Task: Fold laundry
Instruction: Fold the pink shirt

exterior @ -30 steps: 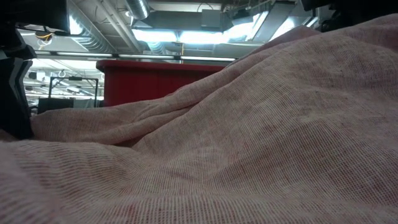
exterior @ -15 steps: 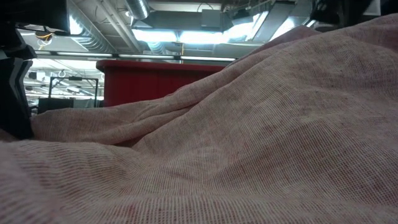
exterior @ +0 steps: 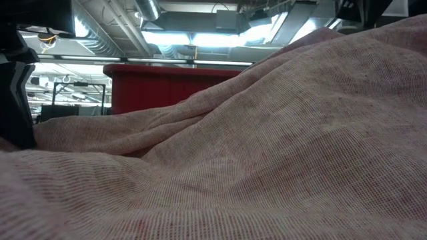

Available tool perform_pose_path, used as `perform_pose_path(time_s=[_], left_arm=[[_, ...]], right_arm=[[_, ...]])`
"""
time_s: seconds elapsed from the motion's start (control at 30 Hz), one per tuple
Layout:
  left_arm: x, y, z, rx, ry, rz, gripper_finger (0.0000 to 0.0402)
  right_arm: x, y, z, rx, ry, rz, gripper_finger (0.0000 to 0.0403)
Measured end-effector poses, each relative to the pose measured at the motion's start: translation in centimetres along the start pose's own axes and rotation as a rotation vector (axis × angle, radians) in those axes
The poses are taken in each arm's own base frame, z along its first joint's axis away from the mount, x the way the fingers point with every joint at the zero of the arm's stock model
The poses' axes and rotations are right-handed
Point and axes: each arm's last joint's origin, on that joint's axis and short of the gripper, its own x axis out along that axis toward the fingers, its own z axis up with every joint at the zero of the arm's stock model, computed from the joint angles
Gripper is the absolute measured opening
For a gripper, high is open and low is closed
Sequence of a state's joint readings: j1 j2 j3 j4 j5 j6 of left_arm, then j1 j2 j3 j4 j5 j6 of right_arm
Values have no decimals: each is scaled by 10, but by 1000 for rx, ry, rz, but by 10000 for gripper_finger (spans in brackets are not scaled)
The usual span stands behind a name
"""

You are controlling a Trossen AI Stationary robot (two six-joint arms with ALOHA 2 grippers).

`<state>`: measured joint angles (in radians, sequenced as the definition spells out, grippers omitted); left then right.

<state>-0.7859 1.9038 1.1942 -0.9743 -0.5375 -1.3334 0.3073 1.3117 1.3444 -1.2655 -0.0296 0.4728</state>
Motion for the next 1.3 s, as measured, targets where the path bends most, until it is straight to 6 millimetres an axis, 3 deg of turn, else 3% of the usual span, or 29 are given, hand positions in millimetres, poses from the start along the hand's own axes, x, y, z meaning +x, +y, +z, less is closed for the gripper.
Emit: perform_pose_path(time_s=[0.3,0.43,0.73,1.3], left_arm=[[0,0,0,-1,-1,0,14],[0,0,0,-2,2,-3,14],[0,-1,0,-3,2,-6,14],[0,-1,0,-4,2,-7,14]], right_arm=[[33,-7,-6,-10,47,-122,145],[50,-7,-5,-10,35,-113,176],[68,6,5,-23,-42,192,186],[57,18,17,-63,-90,415,186]])
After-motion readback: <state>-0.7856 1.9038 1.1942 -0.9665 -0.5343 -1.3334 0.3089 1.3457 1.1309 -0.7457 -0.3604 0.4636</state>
